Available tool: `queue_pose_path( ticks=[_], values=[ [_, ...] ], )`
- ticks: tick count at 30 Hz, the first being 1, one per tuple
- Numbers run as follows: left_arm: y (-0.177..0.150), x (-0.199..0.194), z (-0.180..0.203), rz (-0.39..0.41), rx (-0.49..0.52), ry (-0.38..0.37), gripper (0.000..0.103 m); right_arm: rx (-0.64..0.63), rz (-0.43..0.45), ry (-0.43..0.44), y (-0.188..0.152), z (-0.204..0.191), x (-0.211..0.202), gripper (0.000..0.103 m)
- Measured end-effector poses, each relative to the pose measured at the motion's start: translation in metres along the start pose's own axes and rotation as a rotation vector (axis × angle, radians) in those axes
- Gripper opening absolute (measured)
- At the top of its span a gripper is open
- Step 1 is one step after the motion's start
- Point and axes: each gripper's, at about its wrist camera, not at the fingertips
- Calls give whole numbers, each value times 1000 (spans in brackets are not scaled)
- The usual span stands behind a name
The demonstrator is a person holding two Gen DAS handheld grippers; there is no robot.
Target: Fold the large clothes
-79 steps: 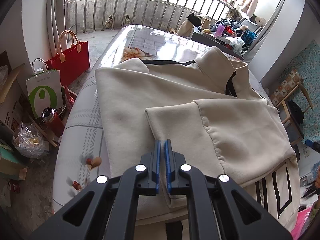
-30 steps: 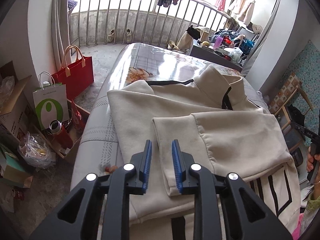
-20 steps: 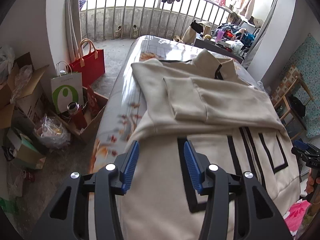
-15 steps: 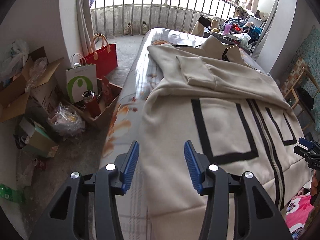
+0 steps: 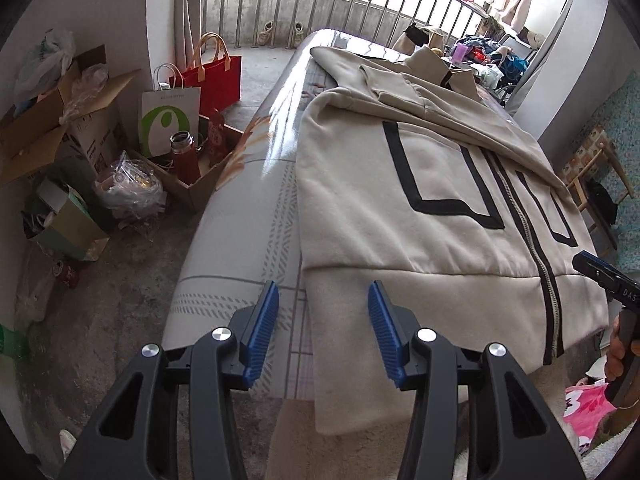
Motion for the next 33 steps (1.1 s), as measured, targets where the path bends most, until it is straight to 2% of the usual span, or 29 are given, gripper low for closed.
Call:
queue_pose_path(
  ticks=[4,6,8,11,15,18,22,25,27,28,29,30,32,33],
  values=[
    [-9,-2,0,-9,-25,-62,45,-135,14,21,-2,-34,-5,77],
    [-12,-2,-1,-6,-43,-92,37,-204,18,41,-3,-53,-6,79],
    [-14,-3,-2,-10,-57,-102,22,-270,21,73,-5,-74,-5,79],
    [-13,-11,-9,-3,-82,-159,10,-368,18,137,-11,-105,0,79],
    [-7,-23,-20,-2,-146,-293,7,-524,-3,201,-22,-151,8,79],
    [-1,-28,-23,-13,-184,-384,6,-630,5,215,-31,-186,15,80],
    [8,-29,-27,-36,-244,-504,6,-692,-2,253,-37,-220,31,80],
    [13,-29,-26,-41,-262,-571,6,-730,13,223,-42,-239,45,79],
    [17,-27,-26,-53,-262,-590,6,-740,41,162,-45,-245,50,63],
    [17,-26,-25,-64,-262,-590,6,-735,50,120,-45,-247,53,46],
    [18,-26,-26,-70,-264,-587,6,-720,57,106,-43,-245,53,34],
    [18,-26,-28,-69,-269,-581,6,-694,56,117,-39,-242,53,29],
    [20,-26,-33,-78,-278,-581,10,-630,44,149,-30,-232,51,10],
    [20,-26,-37,-79,-286,-587,12,-599,37,168,-27,-227,51,9]
  ],
)
Point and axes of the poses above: each gripper's, at about its wrist camera, not at the fingertips, and x roughly the way its jaws point, z to its right, y to its top, and after that the axes turned 8 degrees about -z, right-handed
